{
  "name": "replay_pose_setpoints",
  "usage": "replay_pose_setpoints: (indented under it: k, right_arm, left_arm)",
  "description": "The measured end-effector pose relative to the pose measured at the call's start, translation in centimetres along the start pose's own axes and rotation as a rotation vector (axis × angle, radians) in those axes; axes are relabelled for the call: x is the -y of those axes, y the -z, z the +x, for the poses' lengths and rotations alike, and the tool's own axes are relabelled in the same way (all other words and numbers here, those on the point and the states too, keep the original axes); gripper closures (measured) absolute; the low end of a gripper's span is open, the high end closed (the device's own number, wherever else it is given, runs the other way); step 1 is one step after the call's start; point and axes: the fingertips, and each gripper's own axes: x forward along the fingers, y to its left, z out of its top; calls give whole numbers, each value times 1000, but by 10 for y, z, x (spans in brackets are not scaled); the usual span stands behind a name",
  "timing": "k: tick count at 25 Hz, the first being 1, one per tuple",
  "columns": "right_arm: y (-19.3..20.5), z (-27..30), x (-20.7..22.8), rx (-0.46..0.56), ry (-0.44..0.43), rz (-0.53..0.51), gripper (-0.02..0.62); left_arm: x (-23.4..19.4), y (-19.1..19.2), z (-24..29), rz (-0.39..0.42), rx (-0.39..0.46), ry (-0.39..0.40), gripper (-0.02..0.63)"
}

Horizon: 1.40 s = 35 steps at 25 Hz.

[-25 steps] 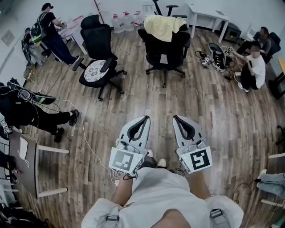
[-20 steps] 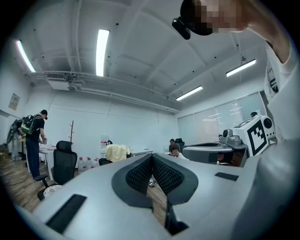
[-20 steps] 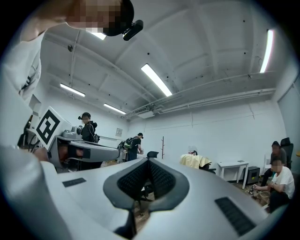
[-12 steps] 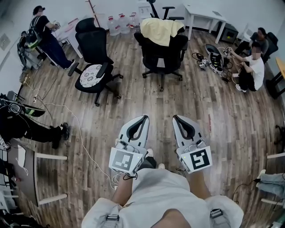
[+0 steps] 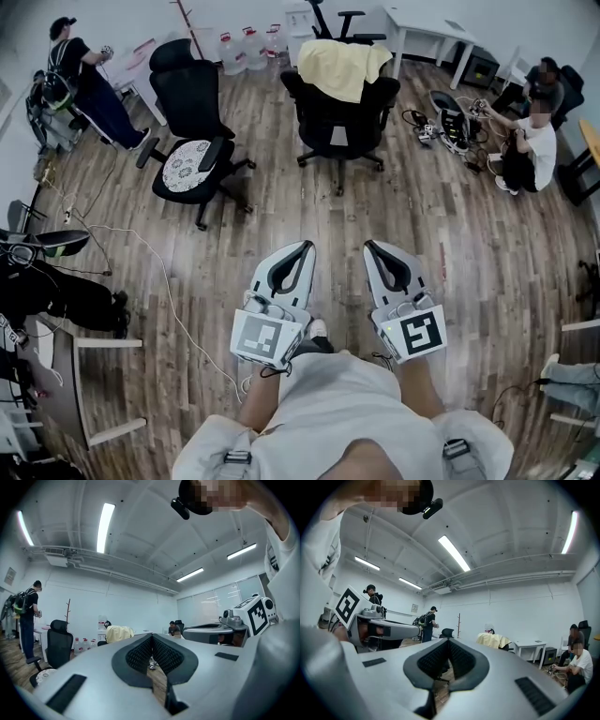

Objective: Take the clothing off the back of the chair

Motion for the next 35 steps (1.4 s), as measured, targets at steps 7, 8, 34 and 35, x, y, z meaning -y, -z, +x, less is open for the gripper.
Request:
replay_pose_setpoints:
  k: [7,8,34,35]
  right_arm:
    - [2,38,3,-8,15,2,575]
    - [1,42,3,-9,18,2,575]
    - [14,122,37,-25,36,7,575]
    - [14,127,39,-24,31,8,575]
  left_arm:
    - [-35,2,16,2,-2,13,588]
    - [-39,1,18,3,-1,15,588]
    - [-103,7,76,-4,-1,26,588]
    - [-108,6,80,-2,-3,17,588]
